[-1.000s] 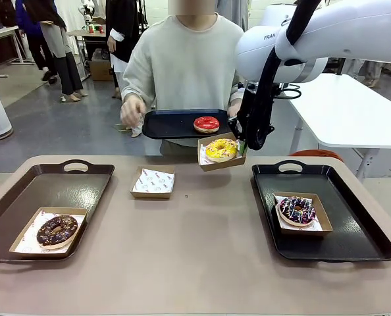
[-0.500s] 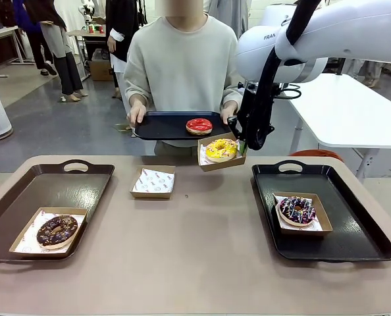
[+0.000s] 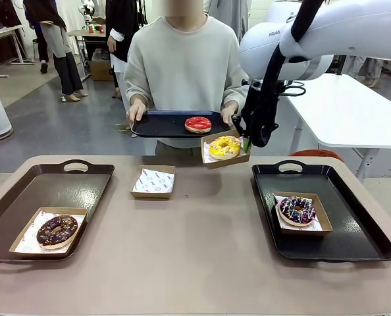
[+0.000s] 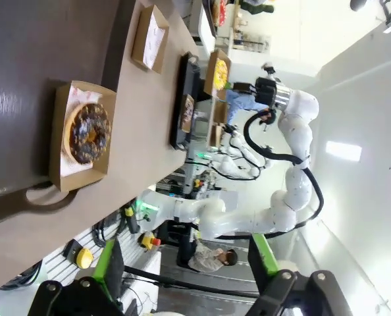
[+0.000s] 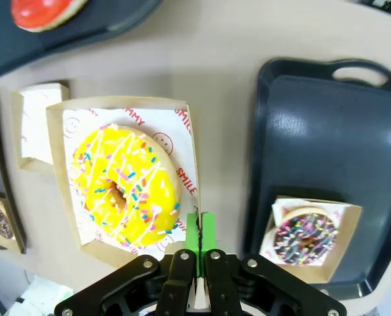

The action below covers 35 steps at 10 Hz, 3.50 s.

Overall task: Individually package the donuts and arrange them on the tray.
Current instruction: Place the picked Paper togo box on the Handle tray while simultaneously picking up another Paper togo box from the table with the other hand.

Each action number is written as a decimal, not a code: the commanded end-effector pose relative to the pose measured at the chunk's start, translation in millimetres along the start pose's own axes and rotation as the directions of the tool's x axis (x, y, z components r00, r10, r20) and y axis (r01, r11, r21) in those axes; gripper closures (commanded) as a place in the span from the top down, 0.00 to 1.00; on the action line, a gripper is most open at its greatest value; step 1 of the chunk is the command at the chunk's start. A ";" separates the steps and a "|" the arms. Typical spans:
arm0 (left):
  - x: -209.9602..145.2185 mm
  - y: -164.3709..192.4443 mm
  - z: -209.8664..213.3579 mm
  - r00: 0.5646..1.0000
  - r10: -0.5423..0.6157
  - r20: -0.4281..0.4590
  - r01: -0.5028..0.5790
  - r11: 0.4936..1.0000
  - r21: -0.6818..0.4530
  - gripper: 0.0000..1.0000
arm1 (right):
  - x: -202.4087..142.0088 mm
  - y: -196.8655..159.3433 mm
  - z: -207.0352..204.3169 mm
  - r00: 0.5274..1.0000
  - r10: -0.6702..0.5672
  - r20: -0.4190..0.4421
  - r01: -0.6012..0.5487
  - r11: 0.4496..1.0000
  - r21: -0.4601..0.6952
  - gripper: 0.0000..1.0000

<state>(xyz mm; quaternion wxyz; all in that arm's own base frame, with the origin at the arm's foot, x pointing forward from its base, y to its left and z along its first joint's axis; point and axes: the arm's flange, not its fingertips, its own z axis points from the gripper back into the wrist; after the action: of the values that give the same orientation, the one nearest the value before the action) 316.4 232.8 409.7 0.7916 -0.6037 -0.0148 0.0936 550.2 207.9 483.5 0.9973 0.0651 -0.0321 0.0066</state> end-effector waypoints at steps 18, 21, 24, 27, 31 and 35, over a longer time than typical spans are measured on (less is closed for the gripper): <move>103.4 -145.7 -363.2 0.987 -0.098 -0.130 0.162 0.634 0.757 1.00 | -22.9 -232.8 -60.3 0.982 -0.188 0.031 0.178 0.964 0.197 0.01; 113.4 -144.2 -408.2 0.967 -0.226 -0.114 0.219 0.516 0.828 1.00 | -22.6 -226.5 -51.1 0.984 -0.177 0.007 0.174 0.975 0.136 0.01; 135.1 -142.4 -452.3 0.954 -0.283 -0.102 0.218 0.417 0.882 1.00 | -22.6 -226.5 -51.1 0.984 -0.177 0.007 0.174 0.975 0.136 0.01; 154.8 -129.3 -477.3 0.956 -0.274 -0.100 0.206 0.394 0.896 1.00 | -22.6 -226.5 -51.1 0.984 -0.177 0.007 0.174 0.975 0.136 0.01; 152.0 -120.6 -473.4 0.954 -0.271 -0.127 0.232 0.404 0.885 1.00 | -22.6 -226.5 -51.1 0.984 -0.177 0.007 0.174 0.975 0.136 0.01; 152.0 -120.6 -473.4 0.954 -0.271 -0.127 0.232 0.404 0.885 1.00 | -22.6 -226.5 -51.1 0.984 -0.177 0.007 0.174 0.975 0.136 0.01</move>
<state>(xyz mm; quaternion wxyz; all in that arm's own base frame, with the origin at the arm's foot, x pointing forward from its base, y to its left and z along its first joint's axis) 548.4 -225.1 381.5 0.9937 -0.0871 -0.0675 -0.0221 536.0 -9.1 399.3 0.9858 0.1408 -0.0359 -0.0836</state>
